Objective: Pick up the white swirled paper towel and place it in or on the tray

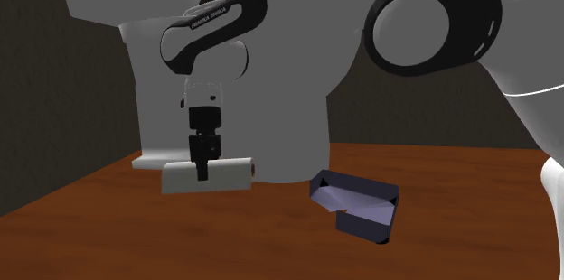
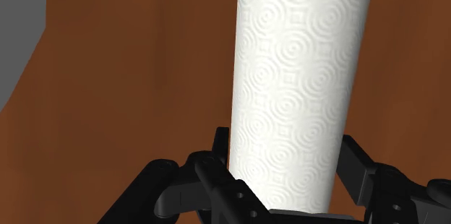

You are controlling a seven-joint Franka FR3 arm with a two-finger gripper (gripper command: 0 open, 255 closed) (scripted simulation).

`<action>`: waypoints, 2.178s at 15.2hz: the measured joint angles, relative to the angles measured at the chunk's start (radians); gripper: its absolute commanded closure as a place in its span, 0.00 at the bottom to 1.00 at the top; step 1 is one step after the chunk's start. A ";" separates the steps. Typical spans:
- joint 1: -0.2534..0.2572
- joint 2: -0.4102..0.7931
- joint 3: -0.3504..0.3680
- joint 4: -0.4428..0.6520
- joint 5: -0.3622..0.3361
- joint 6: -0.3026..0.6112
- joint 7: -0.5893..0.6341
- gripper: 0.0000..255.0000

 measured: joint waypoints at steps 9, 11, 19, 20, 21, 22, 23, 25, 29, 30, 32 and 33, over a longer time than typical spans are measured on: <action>0.105 -0.295 -0.082 -0.377 -0.087 -0.237 -0.079 1.00; 0.127 -0.358 -0.099 -0.455 -0.106 -0.262 -0.088 0.00; 0.251 -0.856 -0.025 -0.873 -0.501 0.196 0.251 0.00; 0.250 -0.865 -0.022 -0.892 -0.511 0.216 0.259 0.00; 0.249 -0.869 -0.021 -0.909 -0.516 0.235 0.264 0.00; 0.249 -0.871 -0.021 -0.922 -0.520 0.249 0.266 0.00; 0.249 -0.866 -0.021 -0.933 -0.520 0.265 0.267 0.00; 0.248 -0.865 -0.023 -0.959 -0.522 0.292 0.269 0.00; 0.247 -0.864 -0.024 -0.966 -0.522 0.301 0.268 0.00; 0.247 -0.864 -0.024 -0.966 -0.522 0.301 0.268 0.00; 0.247 -0.864 -0.024 -0.966 -0.522 0.301 0.268 1.00; 0.247 -0.864 -0.024 -0.966 -0.522 0.301 0.268 1.00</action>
